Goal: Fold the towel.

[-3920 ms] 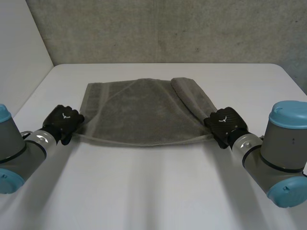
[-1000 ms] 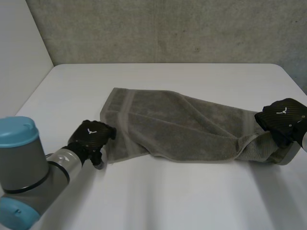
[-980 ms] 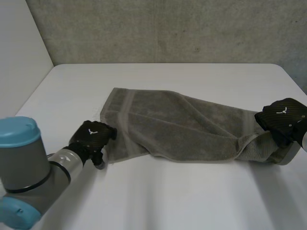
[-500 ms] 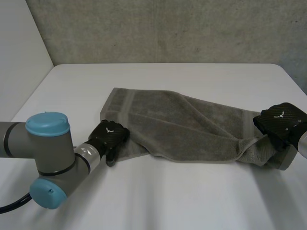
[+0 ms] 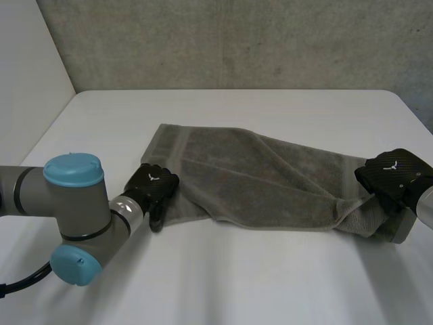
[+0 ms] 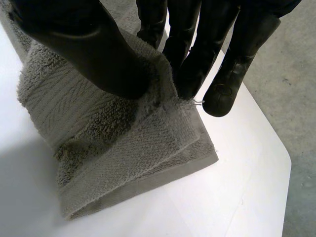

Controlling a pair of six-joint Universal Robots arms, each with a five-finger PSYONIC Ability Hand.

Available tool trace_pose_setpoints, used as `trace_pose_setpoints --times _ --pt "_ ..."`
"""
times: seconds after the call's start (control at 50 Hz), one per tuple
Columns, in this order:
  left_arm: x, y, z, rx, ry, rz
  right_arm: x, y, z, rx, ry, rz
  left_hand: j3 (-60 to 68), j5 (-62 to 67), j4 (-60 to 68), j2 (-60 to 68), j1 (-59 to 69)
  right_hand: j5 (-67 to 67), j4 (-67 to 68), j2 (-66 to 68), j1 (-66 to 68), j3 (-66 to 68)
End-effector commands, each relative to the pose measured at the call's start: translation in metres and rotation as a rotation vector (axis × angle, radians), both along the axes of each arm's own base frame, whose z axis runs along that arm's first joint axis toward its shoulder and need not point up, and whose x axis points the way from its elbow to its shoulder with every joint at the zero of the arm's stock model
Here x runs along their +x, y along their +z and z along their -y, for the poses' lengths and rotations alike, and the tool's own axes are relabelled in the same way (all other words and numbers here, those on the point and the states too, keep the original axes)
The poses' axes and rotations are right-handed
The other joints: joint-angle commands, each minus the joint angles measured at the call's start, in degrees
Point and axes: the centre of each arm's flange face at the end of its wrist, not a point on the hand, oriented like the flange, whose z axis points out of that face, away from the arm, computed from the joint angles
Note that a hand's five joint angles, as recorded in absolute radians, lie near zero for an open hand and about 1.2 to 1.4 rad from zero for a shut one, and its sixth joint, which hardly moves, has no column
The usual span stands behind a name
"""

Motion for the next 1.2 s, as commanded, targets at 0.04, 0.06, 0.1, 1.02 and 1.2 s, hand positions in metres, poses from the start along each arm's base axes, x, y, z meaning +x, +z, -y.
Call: trace_pose_setpoints --times 0.04,0.06,0.1,1.02,1.2 --pt "-0.002 -0.001 -0.001 0.003 -0.007 0.000 0.000 -0.004 0.001 0.015 0.000 -0.001 -6.62 -2.44 -6.65 -6.91 -6.51 2.77 3.12 3.91 3.19 2.92" --pt "-0.002 -0.001 -0.002 0.003 -0.007 0.000 0.000 -0.004 0.001 0.015 0.000 -0.001 -6.79 -2.60 -6.82 -7.08 -6.67 2.77 3.12 3.91 3.19 2.92" --pt "-0.002 0.000 -0.001 0.000 -0.007 -0.001 0.000 -0.005 0.001 0.018 0.001 -0.002 -6.96 -2.77 -6.99 -7.25 -6.84 2.77 3.12 3.91 3.19 2.92" --pt "0.027 0.084 0.006 -0.180 0.124 -0.117 -0.007 0.037 0.019 -0.175 -0.081 0.114 18.59 22.77 18.56 18.30 18.70 2.77 3.12 3.91 3.19 2.92" --pt "0.037 0.069 -0.009 -0.108 0.140 -0.112 -0.006 0.037 0.014 -0.153 -0.077 0.109 18.59 22.77 18.56 18.30 18.70 2.77 3.12 3.91 3.19 2.92"
